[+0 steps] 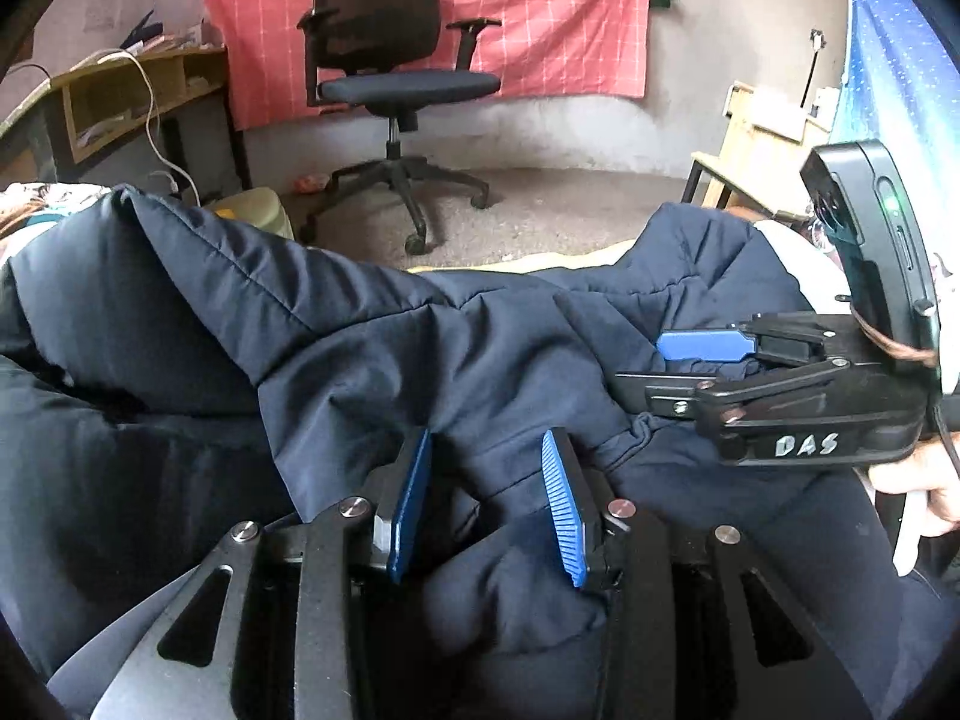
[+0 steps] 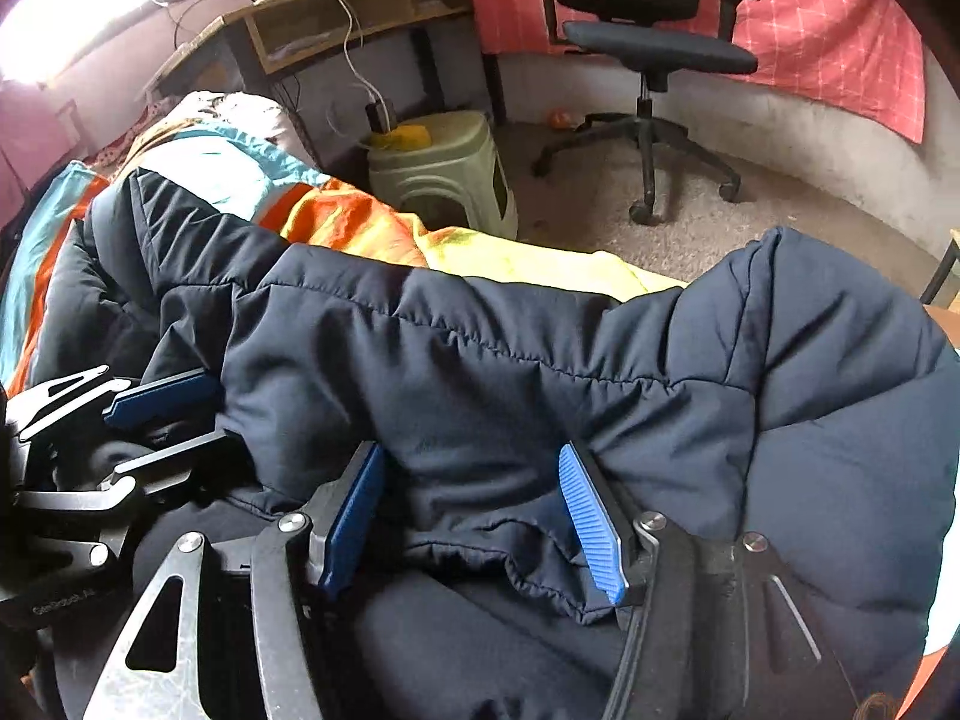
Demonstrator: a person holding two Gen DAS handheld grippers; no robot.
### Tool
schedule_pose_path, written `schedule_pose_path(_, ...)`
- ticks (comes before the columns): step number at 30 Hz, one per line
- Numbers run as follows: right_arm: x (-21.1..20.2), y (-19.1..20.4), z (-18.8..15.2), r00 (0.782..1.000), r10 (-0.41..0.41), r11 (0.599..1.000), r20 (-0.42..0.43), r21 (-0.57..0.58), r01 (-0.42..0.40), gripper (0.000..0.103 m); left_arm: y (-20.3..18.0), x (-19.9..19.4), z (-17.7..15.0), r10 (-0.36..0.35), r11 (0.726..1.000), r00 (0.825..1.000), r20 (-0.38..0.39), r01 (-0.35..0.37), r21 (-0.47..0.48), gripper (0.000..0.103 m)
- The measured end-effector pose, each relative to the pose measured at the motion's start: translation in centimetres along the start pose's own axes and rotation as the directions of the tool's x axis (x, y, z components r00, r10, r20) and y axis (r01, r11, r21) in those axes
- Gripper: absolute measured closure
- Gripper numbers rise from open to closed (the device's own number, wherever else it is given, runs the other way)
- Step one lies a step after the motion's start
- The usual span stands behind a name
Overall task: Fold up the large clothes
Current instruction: 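Release the jacket with both grippers and open them above the jacket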
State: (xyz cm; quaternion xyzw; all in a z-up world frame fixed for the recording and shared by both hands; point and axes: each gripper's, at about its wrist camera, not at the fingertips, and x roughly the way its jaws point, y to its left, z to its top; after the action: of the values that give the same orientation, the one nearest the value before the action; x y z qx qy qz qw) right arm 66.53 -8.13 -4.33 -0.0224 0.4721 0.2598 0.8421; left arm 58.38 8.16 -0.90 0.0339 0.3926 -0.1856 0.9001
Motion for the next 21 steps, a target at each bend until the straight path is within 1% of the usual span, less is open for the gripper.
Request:
schedule_pose_path(3,-2.0,-1.1,-1.0,0.996,0.065,0.997,0.053,0.048,-0.068,0.044,0.4,-1.8,-0.3,0.014,1.0,0.999,0.03,-0.014,-0.014,0.069)
schedule_pose_path(4,-2.9,-1.5,-1.4,0.994,0.073,0.995,0.077,0.06,-0.078,0.044,0.4,-2.6,-0.4,0.023,0.999,0.999,0.047,-0.022,-0.024,0.069)
schedule_pose_path(7,-5.5,-2.6,-2.6,0.989,0.056,0.992,0.138,0.103,-0.071,0.041,0.7,-4.2,-0.2,0.054,0.997,0.995,0.079,-0.05,-0.053,0.069)
schedule_pose_path(9,-6.3,-3.0,-2.7,0.989,0.054,0.989,0.14,0.126,-0.072,0.041,1.1,-5.1,0.0,0.05,0.995,0.995,0.089,-0.041,-0.094,0.068)
schedule_pose_path(10,-6.7,-3.0,-2.8,0.99,0.041,0.99,0.136,0.129,-0.059,0.041,1.2,-5.6,0.1,0.054,0.992,0.994,0.095,-0.043,-0.116,0.067)
schedule_pose_path(11,-7.1,-2.9,-2.7,0.99,0.022,0.991,0.137,0.127,-0.039,0.039,1.3,-6.1,0.2,0.065,0.99,0.993,0.1,-0.051,-0.131,0.065)
schedule_pose_path(13,-8.0,-2.7,-2.8,0.989,-0.011,0.992,0.15,0.129,-0.009,0.034,1.1,-7.1,0.4,0.077,0.988,0.99,0.118,-0.06,-0.145,0.048)
schedule_pose_path(15,-8.9,-2.5,-3.0,0.985,-0.026,0.99,0.171,0.14,0.001,0.031,0.6,-8.4,0.4,0.089,0.986,0.985,0.147,-0.067,-0.15,0.039)
schedule_pose_path(21,-12.2,-1.8,-4.3,0.967,-0.086,0.984,0.238,0.171,0.045,0.02,-0.3,-11.2,0.1,0.127,0.979,0.978,0.167,-0.097,-0.177,0.031)
